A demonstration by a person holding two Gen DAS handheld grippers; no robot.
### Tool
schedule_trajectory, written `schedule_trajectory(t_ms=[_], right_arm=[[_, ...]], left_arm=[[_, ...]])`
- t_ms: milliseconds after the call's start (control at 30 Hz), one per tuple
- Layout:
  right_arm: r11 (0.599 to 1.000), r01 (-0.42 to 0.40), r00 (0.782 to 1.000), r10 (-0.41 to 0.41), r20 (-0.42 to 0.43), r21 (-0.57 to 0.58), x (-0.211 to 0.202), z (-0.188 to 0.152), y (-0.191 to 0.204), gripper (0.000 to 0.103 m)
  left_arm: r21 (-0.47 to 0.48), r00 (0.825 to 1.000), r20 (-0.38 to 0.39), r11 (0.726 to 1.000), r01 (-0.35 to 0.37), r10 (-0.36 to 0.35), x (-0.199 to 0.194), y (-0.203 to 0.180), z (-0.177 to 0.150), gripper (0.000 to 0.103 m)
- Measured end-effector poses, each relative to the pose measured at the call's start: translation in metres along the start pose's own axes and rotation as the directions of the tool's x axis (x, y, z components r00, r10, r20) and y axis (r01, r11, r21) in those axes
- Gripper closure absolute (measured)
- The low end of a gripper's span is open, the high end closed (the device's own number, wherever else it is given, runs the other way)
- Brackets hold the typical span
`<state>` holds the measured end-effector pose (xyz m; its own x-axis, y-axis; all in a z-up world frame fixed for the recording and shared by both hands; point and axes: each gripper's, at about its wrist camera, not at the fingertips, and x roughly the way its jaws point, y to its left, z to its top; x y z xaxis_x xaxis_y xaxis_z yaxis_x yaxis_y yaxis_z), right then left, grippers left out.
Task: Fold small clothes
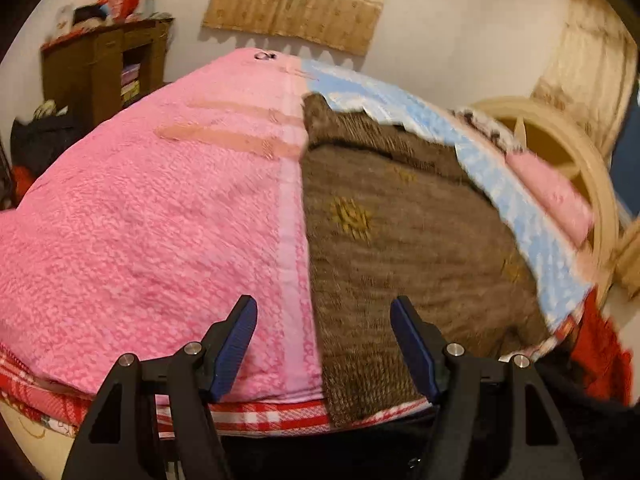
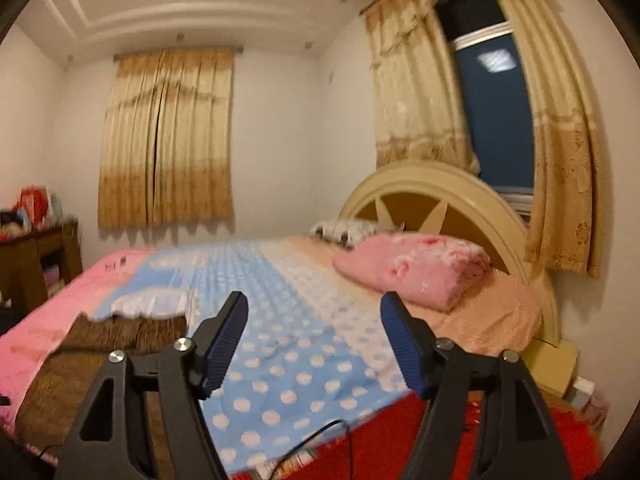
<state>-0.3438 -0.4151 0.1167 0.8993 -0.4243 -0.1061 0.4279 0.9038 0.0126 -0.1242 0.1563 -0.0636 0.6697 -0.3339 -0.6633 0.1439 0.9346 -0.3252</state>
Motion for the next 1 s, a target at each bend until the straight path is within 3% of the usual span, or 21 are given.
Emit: schedule_trajectory(t_ms=[100,167,233,267,300,367,467,533,600,667,767,900,933,1000], right_arm=[[0.997,-0.009,0.996,0.001,0.094,0.081,0.006,-0.004,-0.014,0.027],[0.996,-0.009,0.999,0.005,0.052,0.086,0.024,-0.004,-0.012,0.024],[0.982,-0.154,0.984,0.162,-0.070,0.111,0.042,-0.011,-0.002,0.021],[0.960,-0.247,0.951,0.266,-0.160,0.134,0.057,-0.019,0.007,0.017],[0.937,-0.311,0.904,0.343,-0.257,0.158,0.072,-0.031,0.021,0.016],[0.910,-0.373,0.815,0.415,-0.405,0.182,0.095,-0.057,0.051,0.016],[0.879,-0.435,0.693,0.466,-0.550,0.196,0.121,-0.097,0.093,0.020],[0.876,-0.463,0.625,0.432,-0.650,0.137,0.132,-0.128,0.127,0.021],[0.875,-0.476,0.572,0.390,-0.721,0.095,0.141,-0.152,0.144,0.024],[0.870,-0.485,0.527,0.371,-0.765,0.087,0.143,-0.175,0.156,0.033],[0.887,-0.453,0.495,0.335,-0.801,0.091,0.155,-0.193,0.152,0.034],[0.894,-0.436,0.415,0.304,-0.857,0.106,0.162,-0.225,0.151,0.039],[0.886,-0.458,0.429,0.293,-0.854,0.074,0.154,-0.228,0.153,0.040],[0.861,-0.508,0.439,0.288,-0.851,0.029,0.142,-0.228,0.160,0.058]], left_arm=[[-0.010,0.998,0.021,0.998,-0.056,0.056,-0.012,0.012,0.008,0.033],[0.026,0.997,0.001,0.997,-0.078,0.078,-0.015,0.014,0.009,0.033],[0.072,0.999,-0.036,0.997,-0.030,0.032,-0.018,0.009,0.008,0.033],[0.097,0.999,-0.052,0.995,-0.001,0.006,-0.019,0.004,0.007,0.033],[0.118,0.998,-0.062,0.993,0.014,-0.007,-0.021,0.000,0.006,0.033],[0.194,0.997,-0.074,0.980,0.045,-0.031,-0.024,-0.015,0.003,0.033],[0.249,0.999,-0.049,0.968,0.030,-0.018,-0.021,-0.026,-0.003,0.033],[0.226,0.998,-0.066,0.974,0.026,-0.011,-0.008,-0.025,-0.006,0.033],[0.169,0.994,-0.103,0.985,0.041,-0.024,0.012,-0.023,-0.008,0.033],[0.096,0.988,-0.144,0.994,0.060,-0.046,0.034,-0.019,-0.010,0.033],[0.032,0.984,-0.171,0.998,0.061,-0.055,0.054,-0.017,-0.018,0.033],[0.090,0.987,-0.156,0.994,0.055,-0.040,0.049,-0.026,-0.029,0.033],[0.097,0.983,-0.174,0.993,0.071,-0.053,0.047,-0.028,-0.033,0.033],[0.087,0.979,-0.189,0.992,0.095,-0.078,0.044,-0.027,-0.040,0.033]])
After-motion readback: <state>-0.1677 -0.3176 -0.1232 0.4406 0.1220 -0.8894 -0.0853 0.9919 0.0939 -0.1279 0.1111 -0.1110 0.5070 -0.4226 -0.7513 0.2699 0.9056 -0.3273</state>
